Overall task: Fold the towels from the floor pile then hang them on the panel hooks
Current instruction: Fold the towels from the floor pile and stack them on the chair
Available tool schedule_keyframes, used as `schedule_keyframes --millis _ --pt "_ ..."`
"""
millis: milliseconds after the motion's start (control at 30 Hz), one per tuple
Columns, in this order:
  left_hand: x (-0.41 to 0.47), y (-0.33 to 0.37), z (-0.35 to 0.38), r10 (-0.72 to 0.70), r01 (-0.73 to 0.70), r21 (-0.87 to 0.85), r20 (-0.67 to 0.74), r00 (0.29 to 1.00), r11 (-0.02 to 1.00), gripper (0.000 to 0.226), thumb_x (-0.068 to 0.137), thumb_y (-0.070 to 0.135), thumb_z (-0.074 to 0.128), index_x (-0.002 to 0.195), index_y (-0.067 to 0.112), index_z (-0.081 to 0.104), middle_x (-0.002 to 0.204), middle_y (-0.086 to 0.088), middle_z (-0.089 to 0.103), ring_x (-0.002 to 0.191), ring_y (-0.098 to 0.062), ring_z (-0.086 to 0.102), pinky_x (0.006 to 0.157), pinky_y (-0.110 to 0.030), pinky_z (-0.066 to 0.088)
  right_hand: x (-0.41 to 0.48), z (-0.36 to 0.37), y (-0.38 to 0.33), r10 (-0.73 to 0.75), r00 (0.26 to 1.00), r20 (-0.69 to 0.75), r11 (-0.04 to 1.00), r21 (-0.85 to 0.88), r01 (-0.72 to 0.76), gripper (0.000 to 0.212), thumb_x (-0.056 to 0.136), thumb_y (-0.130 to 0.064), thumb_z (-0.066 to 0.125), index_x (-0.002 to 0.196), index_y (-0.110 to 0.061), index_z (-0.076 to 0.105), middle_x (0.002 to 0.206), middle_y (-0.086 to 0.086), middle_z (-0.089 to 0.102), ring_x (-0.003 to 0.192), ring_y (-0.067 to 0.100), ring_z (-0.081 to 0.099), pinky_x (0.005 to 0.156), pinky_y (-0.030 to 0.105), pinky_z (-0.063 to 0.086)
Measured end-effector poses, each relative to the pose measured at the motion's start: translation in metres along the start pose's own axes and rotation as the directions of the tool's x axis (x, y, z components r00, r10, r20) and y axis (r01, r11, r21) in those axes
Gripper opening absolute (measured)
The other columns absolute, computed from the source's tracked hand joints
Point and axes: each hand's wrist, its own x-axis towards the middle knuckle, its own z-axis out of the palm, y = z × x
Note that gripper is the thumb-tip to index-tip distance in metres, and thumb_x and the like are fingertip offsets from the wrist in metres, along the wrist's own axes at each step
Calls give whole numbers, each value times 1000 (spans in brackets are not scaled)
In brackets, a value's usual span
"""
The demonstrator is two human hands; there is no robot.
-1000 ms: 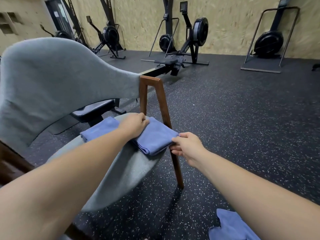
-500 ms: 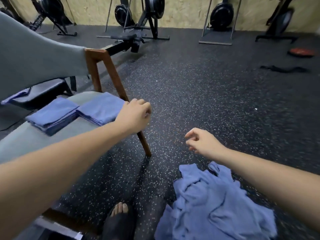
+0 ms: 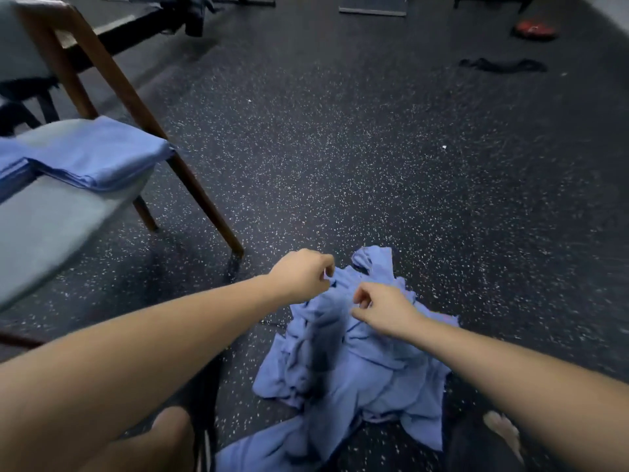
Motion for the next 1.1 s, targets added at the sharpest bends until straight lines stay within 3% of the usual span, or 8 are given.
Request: schedule_keyframes --millis 200,300,433,533,600,700,933,1100 --pt "-11 30 88 52 -45 -52 149 987 998 35 87 15 63 119 28 65 106 0 68 101 -27 66 80 -38 53 -45 47 30 -107 983 152 915 -372 157 30 88 -51 70 98 -26 56 108 2 65 100 28 64 77 40 47" --pt "-16 35 107 91 -86 -37 157 983 996 34 92 13 62 121 28 65 108 -3 62 98 -30 65 74 -40 50 -53 60 33 -161 981 111 848 -492 195 37 92 -45 70 116 -19 61 114 9 63 104 34 63 77 40 45" --pt "-16 37 109 98 -96 -29 107 989 995 18 94 33 61 108 27 70 102 -2 64 92 -32 67 80 -47 54 -52 62 32 -219 975 31 824 -529 203 23 78 -20 84 93 -20 67 87 7 63 76 32 67 60 34 35" --pt "-15 41 95 103 -99 -48 82 991 994 20 94 34 60 105 25 75 101 -1 68 97 -28 66 88 -42 51 -52 52 32 -182 983 7 872 -462 165 16 100 -21 57 116 -17 63 114 11 63 107 36 63 81 42 44" --pt "-15 45 81 95 -88 -111 55 994 990 15 95 26 65 104 23 75 102 -1 71 100 -24 66 85 -37 49 -56 43 33 -147 989 -10 929 -345 135 12 102 -32 58 110 -23 57 117 5 64 112 30 61 84 41 42" --pt "-16 55 55 67 -56 -253 34 997 966 7 96 19 68 99 20 74 97 4 75 93 -18 66 78 -31 48 -68 29 28 -48 998 -43 986 -163 40 32 89 -48 73 102 -29 50 109 -5 68 102 22 64 81 39 50" --pt "-31 85 -49 78 -94 -334 -60 995 938 9 101 28 72 93 26 69 88 9 72 81 -14 63 69 -25 46 -89 -32 -10 22 947 -321 993 120 18 31 101 -23 58 76 -31 42 70 -4 56 70 23 51 66 44 42" --pt "-64 93 -131 78 -133 -323 -178 981 937 10 101 32 74 95 25 72 87 9 71 71 -10 60 64 -26 49 -112 -115 -58 -85 912 -401 975 157 160 18 97 -16 62 82 -26 63 70 -4 63 58 4 49 59 28 42"
